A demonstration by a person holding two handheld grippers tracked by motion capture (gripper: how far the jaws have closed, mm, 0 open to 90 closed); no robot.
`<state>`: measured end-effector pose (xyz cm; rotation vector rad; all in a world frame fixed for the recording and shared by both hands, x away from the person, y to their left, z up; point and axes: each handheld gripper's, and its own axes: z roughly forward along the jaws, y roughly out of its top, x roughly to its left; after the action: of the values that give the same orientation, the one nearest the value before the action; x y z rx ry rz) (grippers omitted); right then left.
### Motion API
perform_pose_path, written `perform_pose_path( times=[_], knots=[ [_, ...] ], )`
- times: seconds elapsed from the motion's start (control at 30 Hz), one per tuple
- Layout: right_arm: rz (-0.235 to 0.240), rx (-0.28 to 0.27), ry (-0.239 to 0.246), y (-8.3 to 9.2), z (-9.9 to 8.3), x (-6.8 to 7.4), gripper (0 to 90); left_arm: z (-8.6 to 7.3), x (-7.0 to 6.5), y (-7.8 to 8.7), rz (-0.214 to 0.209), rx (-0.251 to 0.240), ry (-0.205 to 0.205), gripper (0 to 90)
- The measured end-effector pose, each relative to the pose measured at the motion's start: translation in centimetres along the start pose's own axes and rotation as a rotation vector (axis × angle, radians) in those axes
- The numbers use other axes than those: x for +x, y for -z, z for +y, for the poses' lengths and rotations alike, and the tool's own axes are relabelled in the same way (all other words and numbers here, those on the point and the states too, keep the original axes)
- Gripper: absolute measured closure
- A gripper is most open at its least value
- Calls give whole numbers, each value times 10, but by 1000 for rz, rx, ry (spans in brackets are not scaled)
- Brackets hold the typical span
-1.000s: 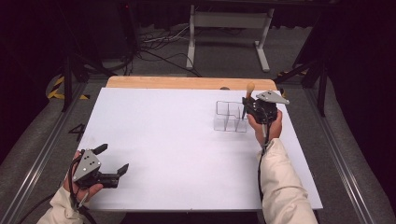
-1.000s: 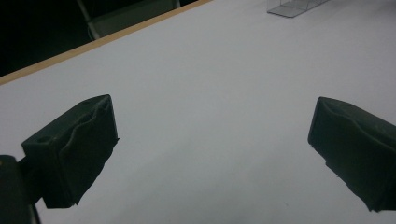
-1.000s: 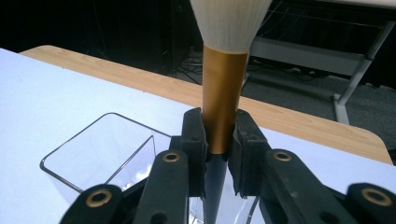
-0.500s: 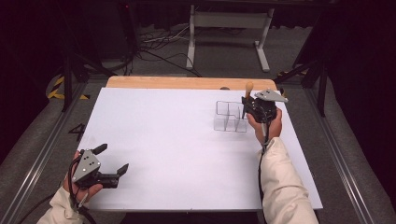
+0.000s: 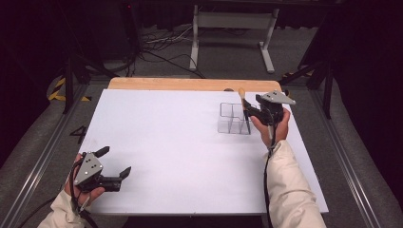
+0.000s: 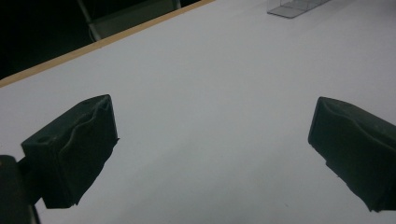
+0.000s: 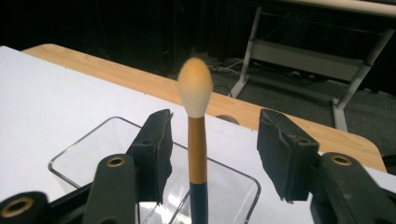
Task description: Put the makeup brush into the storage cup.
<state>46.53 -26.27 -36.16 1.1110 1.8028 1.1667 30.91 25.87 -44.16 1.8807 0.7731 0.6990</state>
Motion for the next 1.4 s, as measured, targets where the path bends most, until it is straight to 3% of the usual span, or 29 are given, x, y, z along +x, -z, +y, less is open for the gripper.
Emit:
perform_pose_path(
  times=[0.57,0.93,1.4],
  knots=[
    [42,-58,12,20,7,5,294,1,-1,1,3,-7,-7,21],
    [35,-100,46,43,9,9,111,1,-2,1,6,-1,-15,21],
    [41,-122,93,60,1,16,90,1,-3,0,-2,-7,-12,21]
  ],
)
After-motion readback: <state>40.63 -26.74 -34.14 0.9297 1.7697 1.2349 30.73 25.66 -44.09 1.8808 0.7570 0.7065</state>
